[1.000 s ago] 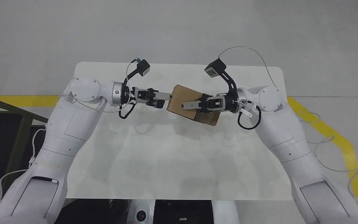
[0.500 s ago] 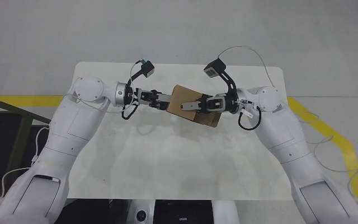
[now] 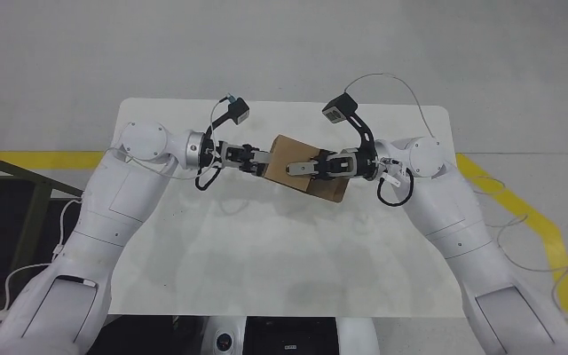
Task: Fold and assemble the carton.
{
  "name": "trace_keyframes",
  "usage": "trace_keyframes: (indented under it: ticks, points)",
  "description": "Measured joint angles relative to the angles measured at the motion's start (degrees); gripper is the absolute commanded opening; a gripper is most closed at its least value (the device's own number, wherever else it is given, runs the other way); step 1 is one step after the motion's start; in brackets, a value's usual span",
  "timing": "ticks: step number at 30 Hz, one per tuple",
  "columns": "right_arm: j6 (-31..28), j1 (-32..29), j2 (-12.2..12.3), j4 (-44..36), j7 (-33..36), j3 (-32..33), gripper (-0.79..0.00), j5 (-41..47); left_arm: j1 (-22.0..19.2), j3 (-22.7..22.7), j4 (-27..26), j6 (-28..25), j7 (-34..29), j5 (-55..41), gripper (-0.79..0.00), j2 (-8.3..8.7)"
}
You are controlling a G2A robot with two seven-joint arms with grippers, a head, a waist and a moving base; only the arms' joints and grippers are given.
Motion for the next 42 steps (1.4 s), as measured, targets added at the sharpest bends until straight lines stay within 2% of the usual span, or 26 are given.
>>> trace_keyframes:
  ticks: [6, 14, 17, 25, 30, 39, 40, 42]
  points:
    - [-0.05, 0.14, 0.11, 0.26, -0.06, 0.04, -0.785, 0.03, -0.53, -0.15, 0.64, -0.22, 0.41, 0.64, 0.0, -0.01]
    - [1.37, 0.24, 0.58, 3.0, 1.37, 0.44, -0.785, -1.48, -0.23, -3.97, 1.14, -1.16, 2.21, 4.38, 0.0, 1.29]
    - [3.16, 0.64, 0.67, 4.66, 3.16, -0.02, -0.785, -2.05, 0.23, -5.47, -0.43, -3.04, 2.57, 6.46, 0.0, 1.88]
    - [5.77, 2.54, 0.11, 10.41, 5.77, -2.75, -0.785, -2.52, 2.26, -7.29, -7.98, -14.51, 1.69, 15.27, 0.0, 3.27]
    - [7.97, 3.69, -0.23, 12.23, 7.98, -5.2, -0.785, -2.29, 3.66, -7.34, -9.2, -16.45, 4.46, 22.74, 0.0, 3.93]
    - [7.74, 6.84, -1.11, 20.29, 7.73, -9.56, -0.782, -6.93, 6.13, -8.48, -11.74, -18.16, 7.48, 25.44, 0.0, 4.75]
    - [7.58, 7.2, -1.28, 21.05, 7.58, -10.05, -0.686, -7.45, 6.3, -8.59, -12.01, -18.21, 7.6, 25.67, 0.0, 4.84]
    - [7.19, 8.01, -1.71, 22.65, 7.19, -11.19, -0.588, -8.7, 6.67, -8.86, -12.63, -18.35, 7.89, 26.15, 0.0, 5.04]
